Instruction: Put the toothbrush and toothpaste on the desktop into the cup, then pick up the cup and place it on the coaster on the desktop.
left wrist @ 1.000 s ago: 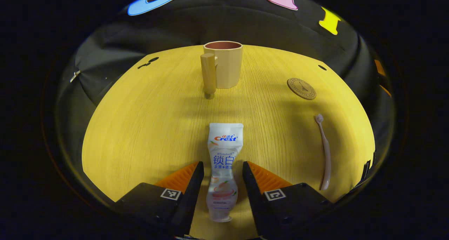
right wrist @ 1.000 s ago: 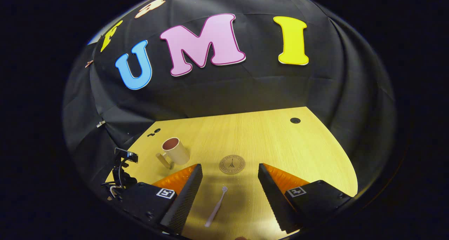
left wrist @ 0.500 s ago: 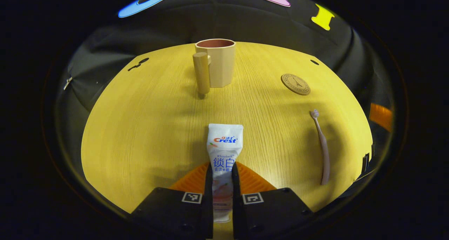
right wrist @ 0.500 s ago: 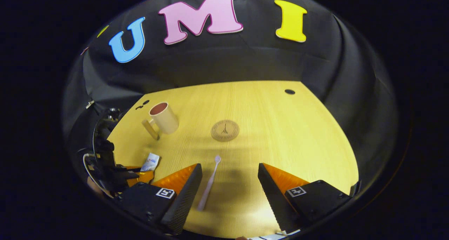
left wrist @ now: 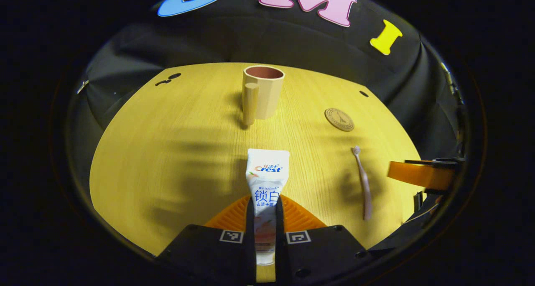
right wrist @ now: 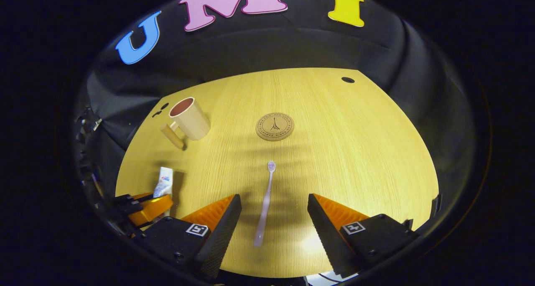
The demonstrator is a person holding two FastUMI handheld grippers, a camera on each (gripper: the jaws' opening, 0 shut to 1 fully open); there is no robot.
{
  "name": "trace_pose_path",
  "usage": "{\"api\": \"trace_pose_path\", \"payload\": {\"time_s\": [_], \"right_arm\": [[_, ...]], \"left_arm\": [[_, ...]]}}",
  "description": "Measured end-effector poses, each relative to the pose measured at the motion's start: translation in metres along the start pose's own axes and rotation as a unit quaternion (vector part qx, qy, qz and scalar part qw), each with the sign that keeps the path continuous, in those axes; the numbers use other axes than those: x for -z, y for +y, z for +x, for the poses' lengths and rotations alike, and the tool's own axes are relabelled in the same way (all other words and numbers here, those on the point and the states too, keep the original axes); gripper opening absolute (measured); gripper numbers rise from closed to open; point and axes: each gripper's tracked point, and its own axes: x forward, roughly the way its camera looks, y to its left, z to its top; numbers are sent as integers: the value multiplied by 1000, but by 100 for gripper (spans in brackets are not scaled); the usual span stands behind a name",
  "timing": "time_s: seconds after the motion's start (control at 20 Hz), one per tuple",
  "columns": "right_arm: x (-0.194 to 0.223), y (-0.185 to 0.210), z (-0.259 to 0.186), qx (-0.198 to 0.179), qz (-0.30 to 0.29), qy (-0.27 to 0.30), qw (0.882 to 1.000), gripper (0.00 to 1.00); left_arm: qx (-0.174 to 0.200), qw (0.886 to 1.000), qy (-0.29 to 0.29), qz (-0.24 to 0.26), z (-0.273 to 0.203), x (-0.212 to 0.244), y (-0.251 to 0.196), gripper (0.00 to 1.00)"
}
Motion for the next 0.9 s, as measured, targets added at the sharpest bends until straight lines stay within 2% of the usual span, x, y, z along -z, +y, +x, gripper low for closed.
{"api": "trace_pose_path", "payload": {"time_s": [0.05, 0.1, 0.15, 0.3, 0.35, 0.4, 0.7, 0.8, 0.85, 0.9], "right_arm": [[2, 2, 7, 4, 0, 6, 1000, 99], [4, 3, 13, 14, -4, 14, 1000, 99], [9, 2, 20, 23, -10, 23, 999, 99], [22, 3, 31, 36, -15, 50, 998, 99], [25, 4, 34, 39, -14, 56, 998, 99], [27, 4, 36, 44, -12, 60, 997, 99], [37, 5, 47, 62, 4, 93, 994, 96], [43, 4, 50, 65, 0, 106, 992, 92], [42, 7, 49, 63, 6, 105, 992, 82], [41, 7, 51, 66, 11, 108, 992, 76]], "left_arm": [[2, 1000, -4, -3, -10, -1, 3, 23], [3, 1000, -8, -8, -20, 1, 6, 18], [3, 1000, -11, -14, -29, 1, 10, 23], [2, 999, -19, -28, -50, 4, 18, 23], [-1, 999, -19, -29, -54, 5, 21, 27], [-4, 999, -18, -30, -57, 6, 24, 23], [-7, 1000, -8, -30, -62, 18, 23, 22], [-5, 1000, -5, -22, -64, 23, 22, 23], [-4, 1000, -4, -18, -65, 22, 20, 23], [-3, 1000, -5, -15, -64, 21, 19, 23]]}}
